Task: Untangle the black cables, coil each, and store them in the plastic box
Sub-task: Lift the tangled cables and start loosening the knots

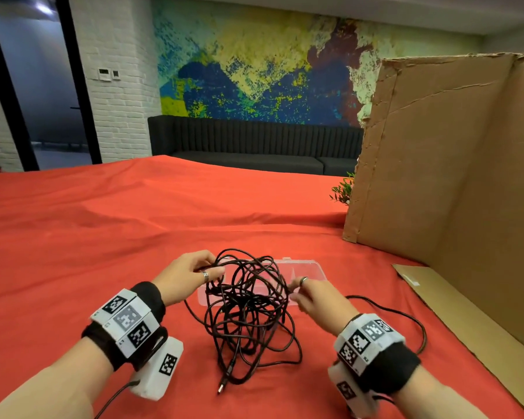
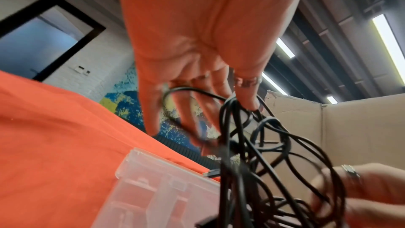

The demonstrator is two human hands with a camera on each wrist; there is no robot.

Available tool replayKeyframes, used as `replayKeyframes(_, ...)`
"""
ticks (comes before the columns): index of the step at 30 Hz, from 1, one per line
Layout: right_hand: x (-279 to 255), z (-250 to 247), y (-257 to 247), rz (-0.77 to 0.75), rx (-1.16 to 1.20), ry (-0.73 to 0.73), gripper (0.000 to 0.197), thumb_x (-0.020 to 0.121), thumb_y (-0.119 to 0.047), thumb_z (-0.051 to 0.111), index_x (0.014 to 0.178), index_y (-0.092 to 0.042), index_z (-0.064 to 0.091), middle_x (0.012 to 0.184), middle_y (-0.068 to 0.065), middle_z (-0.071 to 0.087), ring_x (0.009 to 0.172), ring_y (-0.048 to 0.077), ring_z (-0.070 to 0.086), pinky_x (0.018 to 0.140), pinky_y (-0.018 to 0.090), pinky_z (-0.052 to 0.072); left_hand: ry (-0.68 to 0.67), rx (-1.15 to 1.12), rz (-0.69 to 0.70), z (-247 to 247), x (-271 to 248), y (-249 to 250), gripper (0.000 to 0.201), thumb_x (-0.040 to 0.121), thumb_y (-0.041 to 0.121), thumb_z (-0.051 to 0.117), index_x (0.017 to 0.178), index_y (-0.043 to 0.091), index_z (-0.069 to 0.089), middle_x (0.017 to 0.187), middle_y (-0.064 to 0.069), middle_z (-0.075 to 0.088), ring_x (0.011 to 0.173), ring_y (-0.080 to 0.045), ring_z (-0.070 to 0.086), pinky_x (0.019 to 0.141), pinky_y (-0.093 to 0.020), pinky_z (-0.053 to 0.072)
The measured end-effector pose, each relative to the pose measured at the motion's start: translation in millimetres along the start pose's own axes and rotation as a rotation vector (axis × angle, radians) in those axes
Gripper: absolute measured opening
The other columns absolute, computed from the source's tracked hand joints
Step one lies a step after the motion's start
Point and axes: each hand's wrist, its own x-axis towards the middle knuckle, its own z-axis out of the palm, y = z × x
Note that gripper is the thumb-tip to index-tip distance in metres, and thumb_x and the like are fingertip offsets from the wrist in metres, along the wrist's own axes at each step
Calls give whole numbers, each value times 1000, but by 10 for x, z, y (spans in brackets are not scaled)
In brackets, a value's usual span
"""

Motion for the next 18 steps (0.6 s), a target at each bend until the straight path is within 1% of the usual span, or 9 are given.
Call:
replayKeyframes(1,-16,-38,-5,-26,6,84,19,95,-22,48,110,-18,60,65,-13,52,79,18,57,80,31,43,-7,-78,1,29,-12,25,12,88,22,62,82,12,60,72,2,68,71,-8,62,74,-24,48)
replayKeyframes(2,-30,-77,-5,-59,20,167,18,95,-21,49,108,-20,62,63,-14,52,76,16,54,81,32,42,-5,-150,-12,52,-22,56,11,90,19,58,82,12,60,67,3,66,68,-9,61,72,-25,47)
replayKeyframes(4,-49,-165,-39,-124,73,295,17,94,-17,51,103,-21,65,65,-14,55,75,14,54,82,35,44,15,-288,-36,84,-30,126,13,92,18,54,82,12,60,65,-2,61,66,-16,59,68,-30,49)
replayKeyframes(7,-29,-257,-79,-209,139,430,21,92,-18,49,99,-17,69,78,-10,59,80,20,61,81,39,48,32,-375,-56,110,-42,237,16,94,18,50,83,11,58,66,-6,53,62,-17,54,51,-22,51)
replayKeyframes(9,-23,-277,-141,-269,108,484,27,89,-24,45,98,-17,70,81,-10,60,84,24,62,79,41,48,31,-386,-56,129,-57,294,16,95,19,49,86,8,58,70,-9,52,63,-20,54,46,-22,50)
replayKeyframes(11,-11,-249,-173,-317,18,520,31,90,-30,42,96,-18,70,82,-7,64,83,26,62,73,38,43,36,-400,-58,138,-72,322,17,95,21,49,91,6,56,77,-12,52,62,-22,55,43,-22,49)
replayKeyframes(13,-3,-253,-185,-363,-134,565,35,89,-33,36,93,-21,69,79,-5,65,79,26,61,69,32,31,42,-407,-66,128,-79,328,17,95,23,49,92,7,56,78,-10,53,58,-22,56,42,-27,51)
replayKeyframes(15,19,-331,-181,-368,-257,617,31,88,-30,37,91,-24,68,73,-6,62,73,26,60,65,30,22,19,-414,-79,110,-86,335,16,95,25,49,88,12,54,74,-8,53,54,-21,58,47,-31,55)
replayKeyframes(18,38,-452,-208,-324,-345,668,27,87,-26,40,88,-26,67,71,-7,61,67,24,57,64,31,22,-31,-421,-86,97,-90,343,17,96,29,46,83,18,49,75,-4,53,54,-19,60,48,-28,52)
